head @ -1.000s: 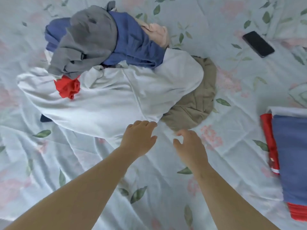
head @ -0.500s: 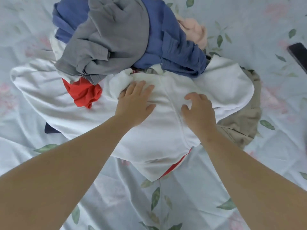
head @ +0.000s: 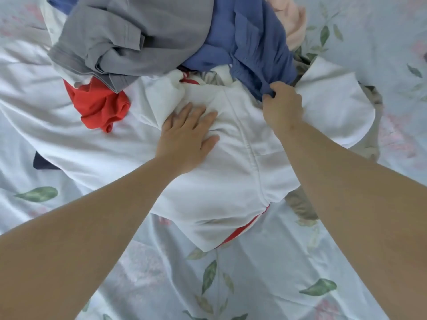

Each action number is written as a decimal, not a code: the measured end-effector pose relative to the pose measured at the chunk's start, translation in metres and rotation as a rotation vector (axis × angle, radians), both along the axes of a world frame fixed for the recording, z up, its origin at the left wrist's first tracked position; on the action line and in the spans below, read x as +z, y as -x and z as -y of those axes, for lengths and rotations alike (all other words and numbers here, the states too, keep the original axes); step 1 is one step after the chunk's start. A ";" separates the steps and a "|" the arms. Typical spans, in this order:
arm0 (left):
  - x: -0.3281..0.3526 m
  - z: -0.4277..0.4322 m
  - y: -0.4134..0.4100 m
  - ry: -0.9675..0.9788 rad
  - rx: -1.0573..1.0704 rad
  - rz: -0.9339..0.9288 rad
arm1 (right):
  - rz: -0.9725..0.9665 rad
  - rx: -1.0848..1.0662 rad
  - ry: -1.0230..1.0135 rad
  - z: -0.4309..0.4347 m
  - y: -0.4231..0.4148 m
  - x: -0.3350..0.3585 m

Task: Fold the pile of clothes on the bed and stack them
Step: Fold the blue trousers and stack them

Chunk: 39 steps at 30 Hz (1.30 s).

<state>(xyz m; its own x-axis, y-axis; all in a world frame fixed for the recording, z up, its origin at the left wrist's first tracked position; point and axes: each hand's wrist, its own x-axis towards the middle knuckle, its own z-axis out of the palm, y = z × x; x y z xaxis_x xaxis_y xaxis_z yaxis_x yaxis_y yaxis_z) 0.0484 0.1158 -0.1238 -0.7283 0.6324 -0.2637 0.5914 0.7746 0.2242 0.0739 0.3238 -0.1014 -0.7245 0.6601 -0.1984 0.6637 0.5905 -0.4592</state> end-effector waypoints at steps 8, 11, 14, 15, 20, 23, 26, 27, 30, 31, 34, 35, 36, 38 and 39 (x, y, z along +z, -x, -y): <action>0.067 0.001 -0.067 -0.525 0.302 0.240 | -0.174 0.203 0.122 0.038 -0.101 0.049; 0.099 -0.001 -0.101 -0.544 0.166 0.125 | -0.227 0.300 0.137 0.049 -0.141 0.082; 0.130 -0.009 -0.133 -0.514 0.102 0.032 | -0.260 0.390 0.085 0.057 -0.179 0.120; 0.141 -0.012 -0.144 -0.514 0.096 0.003 | -0.252 0.421 0.065 0.059 -0.193 0.132; 0.194 -0.014 -0.188 -0.505 0.134 -0.087 | -0.209 0.535 0.124 0.063 -0.261 0.184; 0.225 -0.016 -0.200 -0.431 0.042 -0.002 | -0.173 0.593 0.112 0.066 -0.294 0.211; 0.258 -0.020 -0.209 -0.361 -0.076 0.135 | -0.156 0.566 0.161 0.062 -0.318 0.233; 0.268 -0.019 -0.212 -0.340 -0.045 0.165 | -0.169 0.524 0.192 0.060 -0.324 0.241; 0.299 -0.017 -0.219 -0.402 0.067 0.234 | -0.233 0.358 0.206 0.050 -0.334 0.262; 0.311 -0.017 -0.221 -0.469 0.112 0.314 | -0.251 0.320 0.192 0.046 -0.336 0.268; 0.348 -0.018 -0.224 -0.730 0.281 0.606 | -0.304 0.243 0.127 0.040 -0.335 0.284; 0.358 -0.018 -0.223 -0.805 0.329 0.661 | -0.322 0.203 0.112 0.040 -0.333 0.290; 0.368 -0.018 -0.223 -0.873 0.376 0.699 | -0.328 0.163 0.085 0.040 -0.332 0.295; 0.386 -0.018 -0.220 -0.979 0.462 0.735 | -0.315 0.092 0.000 0.040 -0.328 0.304; 0.395 -0.019 -0.217 -1.035 0.498 0.751 | -0.312 0.050 -0.032 0.040 -0.326 0.307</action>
